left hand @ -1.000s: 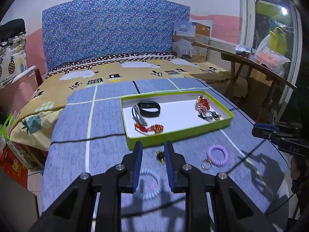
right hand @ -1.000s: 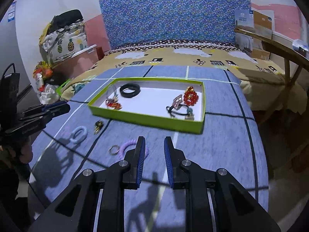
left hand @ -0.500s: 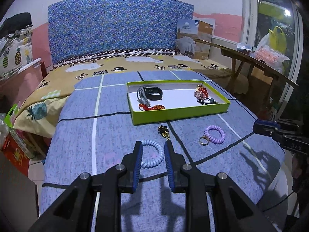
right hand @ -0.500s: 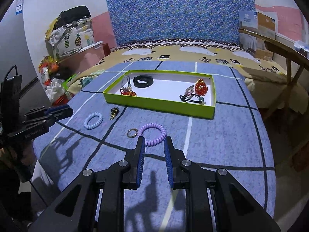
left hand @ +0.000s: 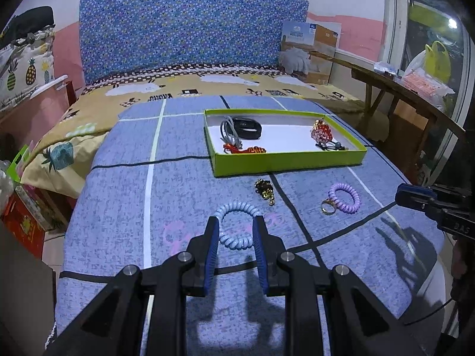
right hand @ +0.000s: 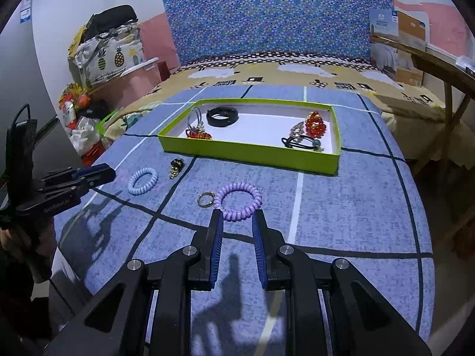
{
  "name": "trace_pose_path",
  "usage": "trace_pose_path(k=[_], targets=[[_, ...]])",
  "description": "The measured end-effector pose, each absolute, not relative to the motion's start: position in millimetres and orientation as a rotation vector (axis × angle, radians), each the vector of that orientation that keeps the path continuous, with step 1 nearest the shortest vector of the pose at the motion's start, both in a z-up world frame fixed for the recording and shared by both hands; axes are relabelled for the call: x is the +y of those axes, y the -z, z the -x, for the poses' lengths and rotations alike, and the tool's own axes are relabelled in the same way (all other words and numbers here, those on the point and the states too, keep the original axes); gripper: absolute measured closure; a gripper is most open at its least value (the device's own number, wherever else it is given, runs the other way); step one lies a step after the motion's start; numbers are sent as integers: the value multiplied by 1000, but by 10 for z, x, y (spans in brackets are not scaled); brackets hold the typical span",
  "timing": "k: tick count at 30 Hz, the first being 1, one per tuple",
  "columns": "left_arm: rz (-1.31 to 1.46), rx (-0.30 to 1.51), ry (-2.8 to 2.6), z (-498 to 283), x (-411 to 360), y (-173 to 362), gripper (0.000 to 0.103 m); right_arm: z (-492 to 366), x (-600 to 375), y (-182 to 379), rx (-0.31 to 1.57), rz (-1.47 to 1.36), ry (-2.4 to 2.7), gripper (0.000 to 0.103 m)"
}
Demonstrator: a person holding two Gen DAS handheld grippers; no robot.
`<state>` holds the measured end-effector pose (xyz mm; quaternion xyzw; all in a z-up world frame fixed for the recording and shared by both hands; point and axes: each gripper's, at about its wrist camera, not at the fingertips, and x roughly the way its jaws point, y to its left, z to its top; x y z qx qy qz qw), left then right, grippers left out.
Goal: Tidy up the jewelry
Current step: 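Grasp the lilac coil hair tie with the right gripper while the left gripper grasps the light-blue coil, then carry the lilac coil with the right gripper while the left gripper carries the light-blue coil into the box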
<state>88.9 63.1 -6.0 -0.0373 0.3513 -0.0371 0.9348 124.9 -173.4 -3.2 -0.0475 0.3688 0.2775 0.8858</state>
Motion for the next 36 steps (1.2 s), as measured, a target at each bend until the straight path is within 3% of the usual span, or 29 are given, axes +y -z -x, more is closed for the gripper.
trace_pose_path(k=[27, 30, 36], targets=[[0, 857, -7, -1299, 530, 360, 79, -1833, -1370, 417, 894, 248, -514, 83], [-23, 855, -5, -1297, 487, 363, 84, -1816, -1353, 421, 891, 263, -516, 91], [-58, 852, 6, -1288, 418, 357, 93, -1801, -1368, 410, 883, 258, -514, 93]])
